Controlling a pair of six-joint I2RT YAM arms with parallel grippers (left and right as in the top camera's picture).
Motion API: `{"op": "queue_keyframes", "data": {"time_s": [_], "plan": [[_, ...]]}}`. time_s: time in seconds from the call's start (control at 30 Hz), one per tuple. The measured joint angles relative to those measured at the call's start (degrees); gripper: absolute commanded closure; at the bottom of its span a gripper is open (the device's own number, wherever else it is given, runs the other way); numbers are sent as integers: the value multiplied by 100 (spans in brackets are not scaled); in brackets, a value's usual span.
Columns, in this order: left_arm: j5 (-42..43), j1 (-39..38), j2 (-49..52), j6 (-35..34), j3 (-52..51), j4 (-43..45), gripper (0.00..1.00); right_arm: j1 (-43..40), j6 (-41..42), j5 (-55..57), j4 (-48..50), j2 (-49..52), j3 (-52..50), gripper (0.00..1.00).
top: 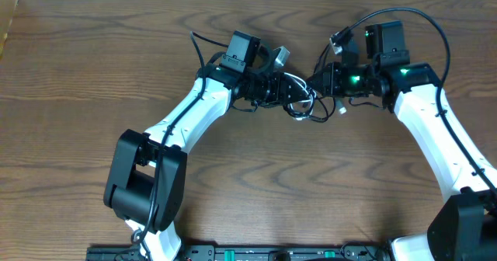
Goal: Untangle cables
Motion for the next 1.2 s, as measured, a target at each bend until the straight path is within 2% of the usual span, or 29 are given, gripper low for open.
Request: {"op": "queue_keyframes", "data": {"time_s": [0.1,0.23,0.27,0.37,0.57,0.8,0.83,0.87,0.97,1.2], "plan": [[-48,0,0,-9,0,-7,53,-59,-107,-549,125,0,-4,99],[-59,0,0,15,0,-28,51,-122,-181,-1316,516,-7,-7,99],[-55,0,0,17,0,-37,55,-131,-184,-1464,581,-15,-7,99],[24,0,0,74,0,-96,92,-144,-157,-1779,868,-28,-7,99],[282,-2,0,398,2,-245,92,-197,142,-1600,1228,-31,-7,99],[350,0,0,476,2,-262,92,-317,634,24,402,-39,-7,99],[326,0,0,487,2,-262,84,-363,669,205,328,-39,-7,99],[238,-2,0,527,2,-258,70,-426,691,385,271,-39,-7,99],[-184,-2,0,573,2,-260,51,-557,741,844,105,-44,-7,99],[-1646,-52,0,575,0,-87,34,-586,767,2194,-455,-48,-7,99]]}}
